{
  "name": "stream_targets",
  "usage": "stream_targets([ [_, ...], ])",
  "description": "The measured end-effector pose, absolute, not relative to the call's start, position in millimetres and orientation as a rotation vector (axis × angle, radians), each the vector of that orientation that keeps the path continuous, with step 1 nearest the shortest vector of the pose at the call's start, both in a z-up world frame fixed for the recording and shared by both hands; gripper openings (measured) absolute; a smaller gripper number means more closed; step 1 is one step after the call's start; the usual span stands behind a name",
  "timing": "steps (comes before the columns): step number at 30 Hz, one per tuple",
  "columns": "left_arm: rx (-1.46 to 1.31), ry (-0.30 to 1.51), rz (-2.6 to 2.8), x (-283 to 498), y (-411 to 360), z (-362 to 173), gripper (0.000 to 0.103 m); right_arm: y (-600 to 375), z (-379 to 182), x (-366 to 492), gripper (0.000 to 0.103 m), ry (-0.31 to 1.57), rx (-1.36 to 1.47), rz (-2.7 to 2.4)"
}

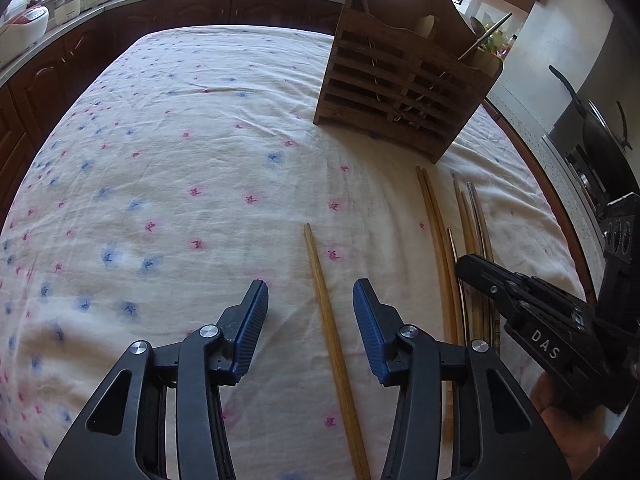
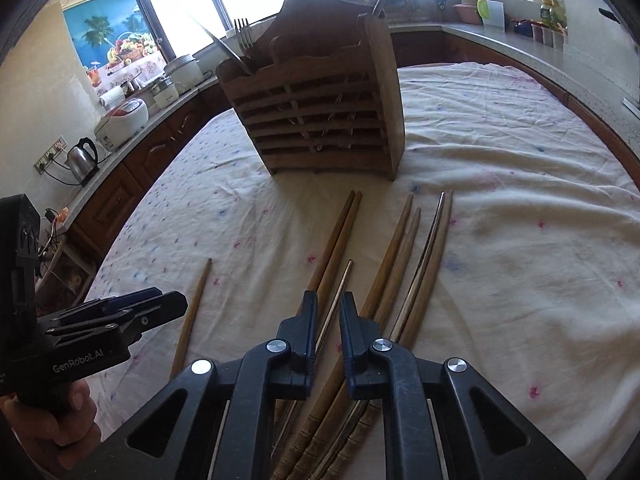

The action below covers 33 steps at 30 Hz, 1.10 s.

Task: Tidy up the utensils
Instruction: 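Move both tools back down to the wooden chopsticks, then grasp a wooden chopstick with the left tool while the right tool grasps wooden chopsticks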

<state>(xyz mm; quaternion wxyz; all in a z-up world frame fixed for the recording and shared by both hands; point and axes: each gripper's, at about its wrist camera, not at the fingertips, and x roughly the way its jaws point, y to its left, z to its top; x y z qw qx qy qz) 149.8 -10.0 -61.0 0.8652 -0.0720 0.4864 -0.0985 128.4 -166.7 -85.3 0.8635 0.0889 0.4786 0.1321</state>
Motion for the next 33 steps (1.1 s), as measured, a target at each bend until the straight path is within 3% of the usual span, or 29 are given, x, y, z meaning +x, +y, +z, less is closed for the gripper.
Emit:
stream_targets([
  [11, -0.017, 0.989, -0.201, 158, -34, -68, 0.037, -165, -92, 150, 0.006, 1.033, 0.122, 0.245],
  [13, -0.008, 0.982, -0.196, 158, -35, -68, 0.032, -161, -92, 148, 0.007, 1.023, 0.087, 0.237],
  [15, -0.008, 0.977, -0.191, 159, -35, -69, 0.015, -160, -92, 148, 0.008, 1.017, 0.082, 0.234],
  [17, -0.026, 0.978, -0.193, 161, -31, -69, 0.008, -160, -92, 150, 0.008, 1.016, 0.088, 0.239],
  [25, -0.131, 0.976, -0.23, 156, -13, -61, 0.005, -174, -87, 148, 0.004, 1.011, 0.216, 0.267],
  [26, -0.142, 0.969, -0.231, 154, -10, -57, 0.005, -175, -83, 145, 0.001, 1.0, 0.22, 0.267],
  [33, -0.199, 0.889, -0.254, 145, 7, -21, 0.005, -180, -50, 137, 0.001, 0.944, 0.226, 0.292],
])
